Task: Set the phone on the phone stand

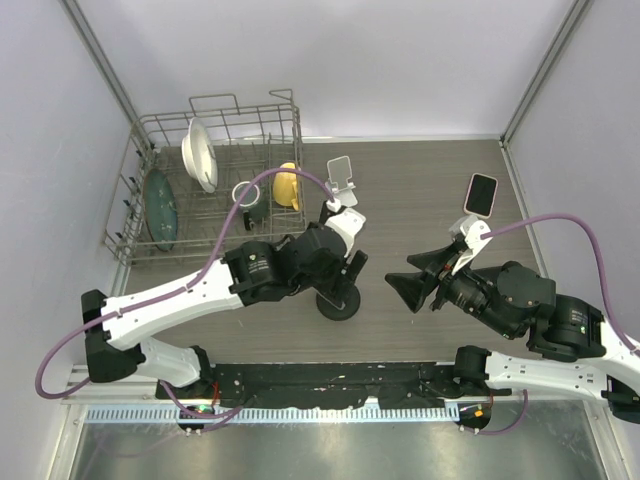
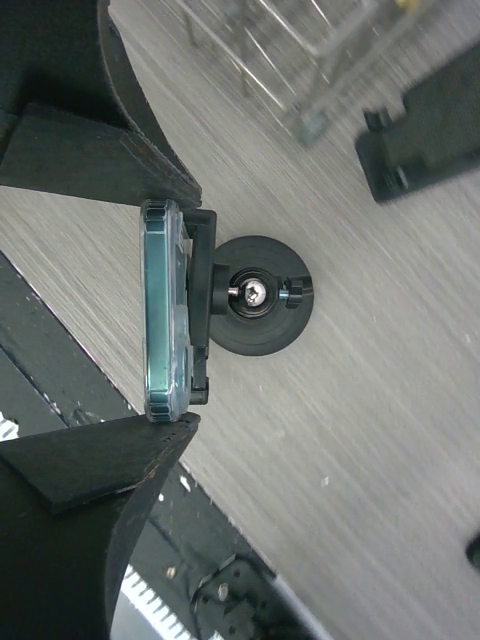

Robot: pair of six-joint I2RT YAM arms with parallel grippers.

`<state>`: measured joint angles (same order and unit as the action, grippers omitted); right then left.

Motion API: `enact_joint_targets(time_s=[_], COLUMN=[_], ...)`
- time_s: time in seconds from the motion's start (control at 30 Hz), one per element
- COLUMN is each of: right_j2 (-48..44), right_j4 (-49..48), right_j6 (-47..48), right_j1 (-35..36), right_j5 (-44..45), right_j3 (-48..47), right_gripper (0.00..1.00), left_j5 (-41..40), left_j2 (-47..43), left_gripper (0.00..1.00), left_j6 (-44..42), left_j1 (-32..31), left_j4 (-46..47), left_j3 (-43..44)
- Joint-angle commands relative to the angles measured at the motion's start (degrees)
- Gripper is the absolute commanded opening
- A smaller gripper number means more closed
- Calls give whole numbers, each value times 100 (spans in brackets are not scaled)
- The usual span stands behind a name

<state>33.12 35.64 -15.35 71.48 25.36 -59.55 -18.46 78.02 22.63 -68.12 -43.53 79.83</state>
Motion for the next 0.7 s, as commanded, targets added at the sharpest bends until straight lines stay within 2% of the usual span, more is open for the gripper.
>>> enact_joint_targets(time_s=[0.0,0.2,0.33,0.67], right_j2=[-78,-52,-60,-43], right_j4=[-180,-242,-259,-259], right_j6=[-12,-3,-29,6], right_j1=[-12,-12,-12,-12], right_j5=[21,-5,-14,-32], right_j3=[-13,84,40,75], right_gripper=[67,67,67,67], left_j5=[-1991,-2750,-2471,-1899], left_j2=[-497,-884,-1384,-2553], left_gripper=[0,0,0,0], left_j6=[215,733,664,-469], left_j1=[71,412,1133,2407], left_j4=[-779,-1351,-1237,-948], left_j3=[182,165,-248,-820])
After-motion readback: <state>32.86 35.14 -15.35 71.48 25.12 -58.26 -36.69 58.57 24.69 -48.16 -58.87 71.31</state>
